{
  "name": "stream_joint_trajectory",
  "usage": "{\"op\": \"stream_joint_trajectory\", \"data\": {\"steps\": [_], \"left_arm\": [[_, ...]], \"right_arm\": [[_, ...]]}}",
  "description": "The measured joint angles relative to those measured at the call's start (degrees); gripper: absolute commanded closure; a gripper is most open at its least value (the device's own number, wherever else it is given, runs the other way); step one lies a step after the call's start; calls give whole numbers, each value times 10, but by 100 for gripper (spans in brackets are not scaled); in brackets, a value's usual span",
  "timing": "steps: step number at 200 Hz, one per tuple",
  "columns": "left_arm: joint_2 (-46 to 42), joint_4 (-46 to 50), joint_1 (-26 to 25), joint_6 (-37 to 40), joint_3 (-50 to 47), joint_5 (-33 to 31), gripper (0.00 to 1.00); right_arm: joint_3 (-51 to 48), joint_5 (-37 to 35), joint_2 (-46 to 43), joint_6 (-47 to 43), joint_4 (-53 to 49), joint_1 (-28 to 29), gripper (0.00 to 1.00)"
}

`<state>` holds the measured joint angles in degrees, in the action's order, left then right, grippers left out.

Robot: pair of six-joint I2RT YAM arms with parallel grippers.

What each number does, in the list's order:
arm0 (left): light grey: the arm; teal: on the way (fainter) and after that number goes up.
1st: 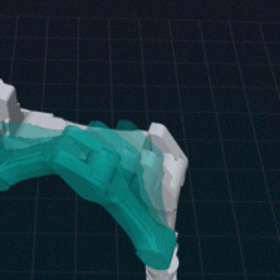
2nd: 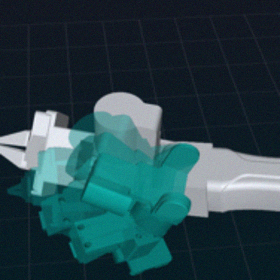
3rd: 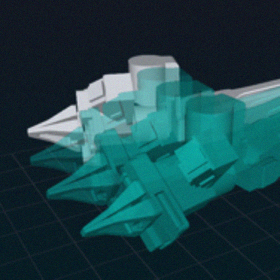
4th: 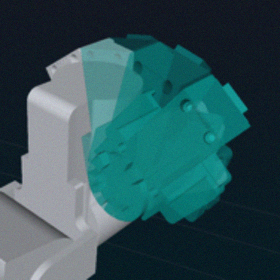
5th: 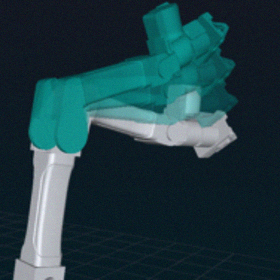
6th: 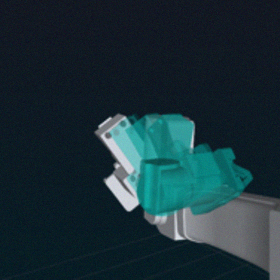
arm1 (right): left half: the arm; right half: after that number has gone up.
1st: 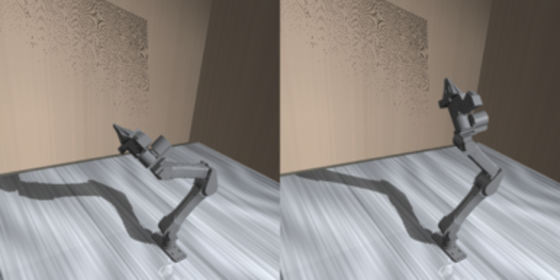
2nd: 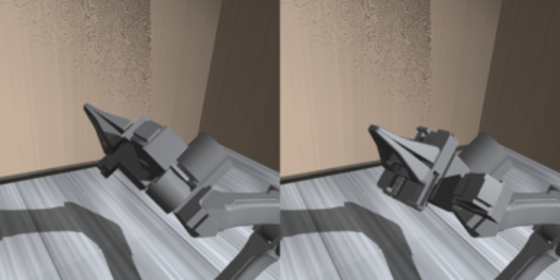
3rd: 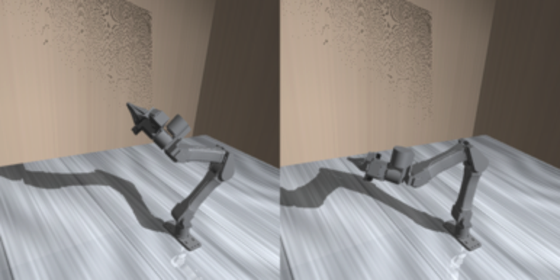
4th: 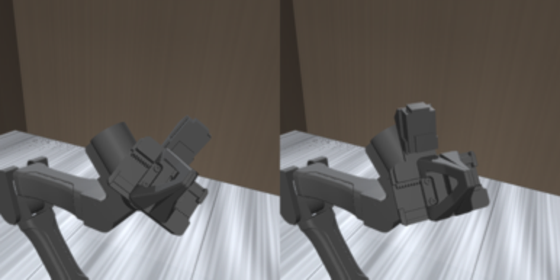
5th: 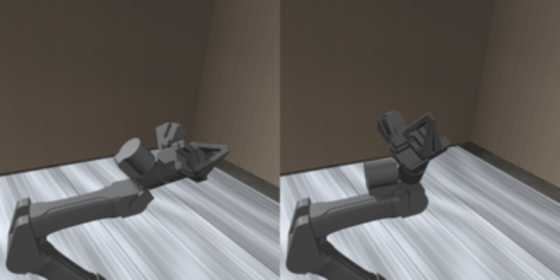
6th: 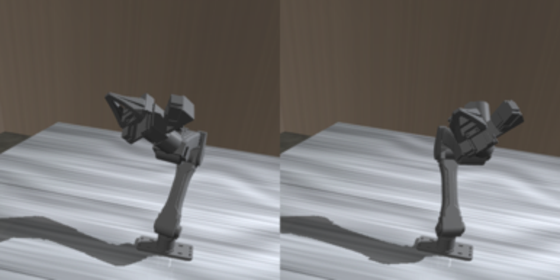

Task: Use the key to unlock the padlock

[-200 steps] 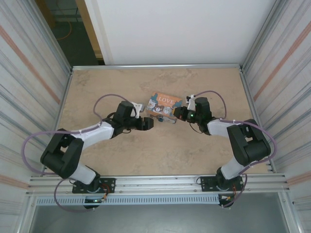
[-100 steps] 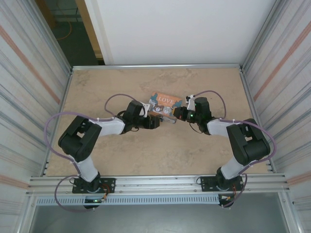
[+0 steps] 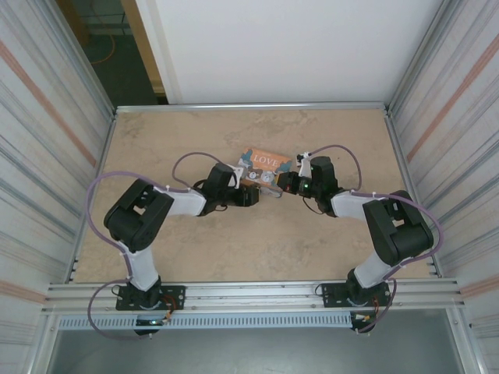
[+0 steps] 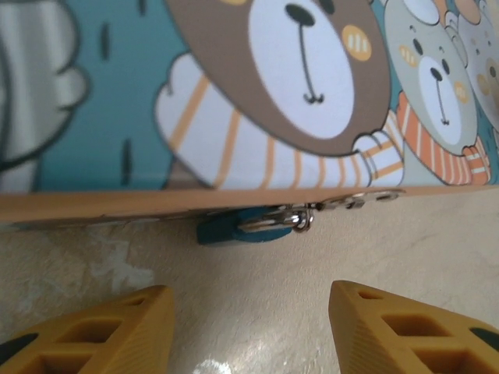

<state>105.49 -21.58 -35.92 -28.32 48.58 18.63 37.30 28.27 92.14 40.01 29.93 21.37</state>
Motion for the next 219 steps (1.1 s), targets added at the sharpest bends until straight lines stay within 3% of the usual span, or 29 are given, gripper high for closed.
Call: {"op": "stream_joint_trajectory", "data": {"steps": [86,219], "left_arm": [[31,-67,-13,0,5,-58,48],[50,-81,-27,-9,20,-67,54]], "right_arm": [[4,-4,1,-2,-5,5,100],[8,-4,3,-2,-9,8,100]]}}
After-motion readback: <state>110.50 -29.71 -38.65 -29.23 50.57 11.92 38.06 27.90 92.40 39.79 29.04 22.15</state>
